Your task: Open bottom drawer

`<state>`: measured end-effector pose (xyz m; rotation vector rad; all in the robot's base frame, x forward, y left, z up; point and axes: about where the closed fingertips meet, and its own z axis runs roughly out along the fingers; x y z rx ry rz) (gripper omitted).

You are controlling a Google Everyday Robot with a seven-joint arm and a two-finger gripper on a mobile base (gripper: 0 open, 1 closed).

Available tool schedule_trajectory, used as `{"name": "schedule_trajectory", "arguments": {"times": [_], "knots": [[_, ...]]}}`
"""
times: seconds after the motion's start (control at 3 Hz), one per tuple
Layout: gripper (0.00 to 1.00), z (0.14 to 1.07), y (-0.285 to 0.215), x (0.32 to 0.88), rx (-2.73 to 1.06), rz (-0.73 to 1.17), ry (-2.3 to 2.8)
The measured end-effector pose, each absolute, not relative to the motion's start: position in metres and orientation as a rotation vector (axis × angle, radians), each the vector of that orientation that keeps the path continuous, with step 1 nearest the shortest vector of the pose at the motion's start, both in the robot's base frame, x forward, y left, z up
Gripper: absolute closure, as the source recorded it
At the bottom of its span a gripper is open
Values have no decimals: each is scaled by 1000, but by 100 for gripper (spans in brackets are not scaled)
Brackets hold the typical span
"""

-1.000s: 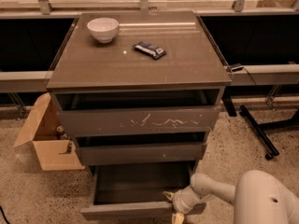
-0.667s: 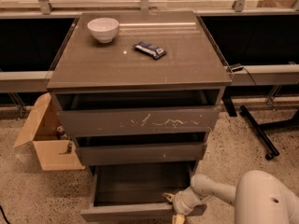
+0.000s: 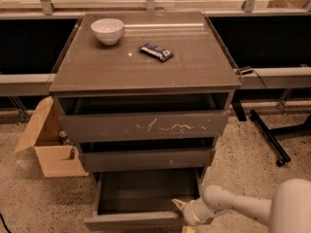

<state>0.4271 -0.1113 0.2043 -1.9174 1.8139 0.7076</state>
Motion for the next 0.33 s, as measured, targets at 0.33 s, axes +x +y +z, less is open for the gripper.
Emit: {"name": "schedule_trajectory", "arguments": {"times": [0.33], "knots": [[0,244,-128,432,-1925,566,1801]]}}
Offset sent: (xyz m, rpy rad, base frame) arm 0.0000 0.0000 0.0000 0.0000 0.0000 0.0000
